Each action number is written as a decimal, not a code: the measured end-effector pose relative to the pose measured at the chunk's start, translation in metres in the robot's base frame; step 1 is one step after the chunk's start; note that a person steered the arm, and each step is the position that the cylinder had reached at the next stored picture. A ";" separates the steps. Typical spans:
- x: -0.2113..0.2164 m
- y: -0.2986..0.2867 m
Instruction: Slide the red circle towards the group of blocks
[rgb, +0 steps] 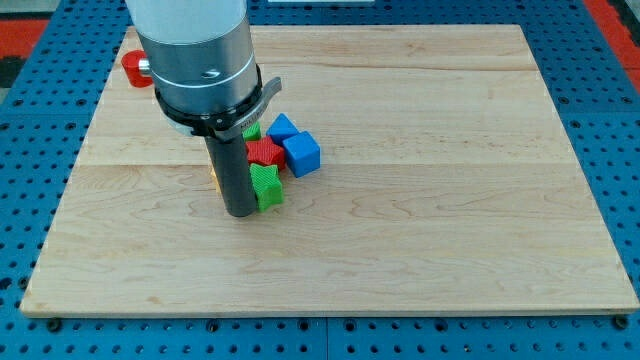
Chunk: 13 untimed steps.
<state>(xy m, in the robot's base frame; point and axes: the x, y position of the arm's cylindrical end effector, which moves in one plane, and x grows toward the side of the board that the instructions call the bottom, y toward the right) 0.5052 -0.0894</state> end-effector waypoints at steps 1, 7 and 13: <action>0.008 -0.006; -0.204 -0.193; -0.182 -0.133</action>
<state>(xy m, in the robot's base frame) 0.3227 -0.2221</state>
